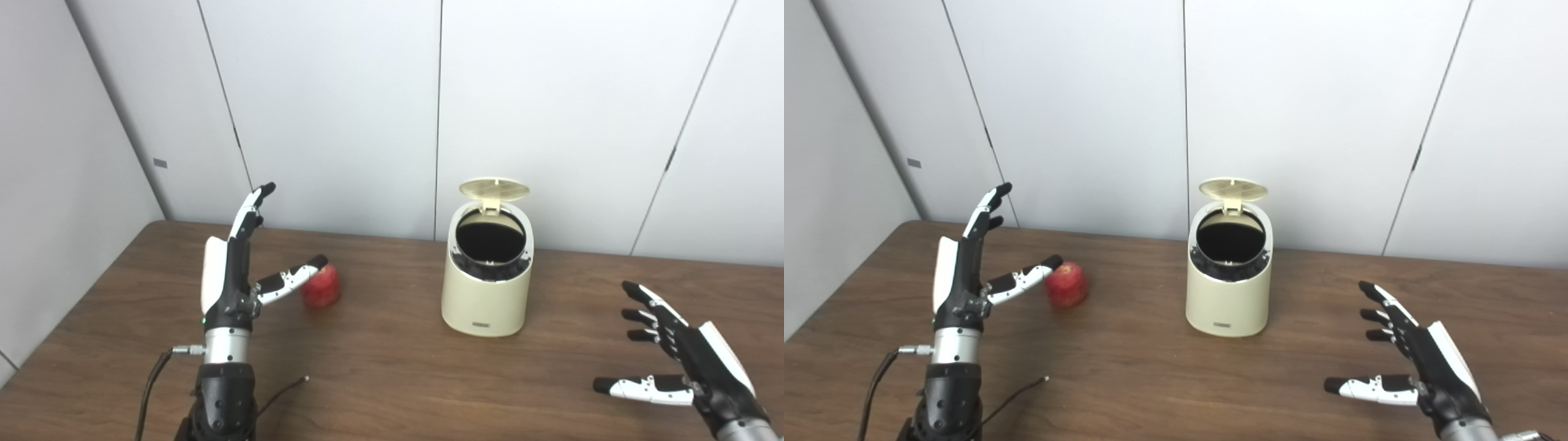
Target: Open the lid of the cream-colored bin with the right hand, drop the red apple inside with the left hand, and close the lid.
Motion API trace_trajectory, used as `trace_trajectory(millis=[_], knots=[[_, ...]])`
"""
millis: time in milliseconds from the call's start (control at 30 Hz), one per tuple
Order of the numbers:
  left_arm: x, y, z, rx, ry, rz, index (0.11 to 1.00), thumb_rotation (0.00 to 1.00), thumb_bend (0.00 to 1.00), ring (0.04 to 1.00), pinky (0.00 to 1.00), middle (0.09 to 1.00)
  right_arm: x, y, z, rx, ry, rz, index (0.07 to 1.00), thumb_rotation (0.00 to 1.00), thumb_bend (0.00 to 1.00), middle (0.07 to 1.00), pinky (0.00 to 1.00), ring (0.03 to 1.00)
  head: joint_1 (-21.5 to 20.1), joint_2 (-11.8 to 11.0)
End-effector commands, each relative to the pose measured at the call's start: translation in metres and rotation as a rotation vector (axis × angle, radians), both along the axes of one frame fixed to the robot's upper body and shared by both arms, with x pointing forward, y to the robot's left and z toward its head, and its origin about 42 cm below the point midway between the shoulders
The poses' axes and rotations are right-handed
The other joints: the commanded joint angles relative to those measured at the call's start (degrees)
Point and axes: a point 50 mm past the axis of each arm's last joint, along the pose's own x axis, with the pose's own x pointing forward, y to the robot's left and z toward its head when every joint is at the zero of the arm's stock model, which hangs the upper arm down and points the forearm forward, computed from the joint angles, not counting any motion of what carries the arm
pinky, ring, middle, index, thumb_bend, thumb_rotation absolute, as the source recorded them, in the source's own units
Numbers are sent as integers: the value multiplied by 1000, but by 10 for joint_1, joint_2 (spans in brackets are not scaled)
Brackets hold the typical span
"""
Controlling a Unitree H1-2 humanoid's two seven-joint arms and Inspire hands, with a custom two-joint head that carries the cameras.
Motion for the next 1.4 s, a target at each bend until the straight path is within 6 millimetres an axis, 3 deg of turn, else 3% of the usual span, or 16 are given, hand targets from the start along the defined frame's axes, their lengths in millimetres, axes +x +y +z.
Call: trace_trajectory(millis=[0,200,333,633,933,1367], knots=[[16,4,17,31,0,-14,943,186,855,966,935,945,5,1,24,-12,-86,17,912,72,784,935,749,849,-3,1],[33,11,10,60,158,-81,948,274,945,977,970,927,2,2,26,-19,-98,16,899,70,778,922,720,828,-5,2],[39,12,2,82,220,-96,943,320,998,936,879,911,0,2,27,-24,-99,10,897,70,772,922,711,829,-7,3],[47,13,-17,149,269,-63,930,316,1000,883,797,875,-2,0,27,-12,-96,6,896,67,770,929,695,830,-9,4],[48,17,-40,175,317,-20,943,286,974,924,801,896,-6,-2,29,-3,-90,5,895,51,767,923,683,822,-11,5],[52,20,-54,203,343,25,929,280,958,883,737,879,-9,-5,28,-15,-83,4,889,27,764,916,688,806,-13,7]])
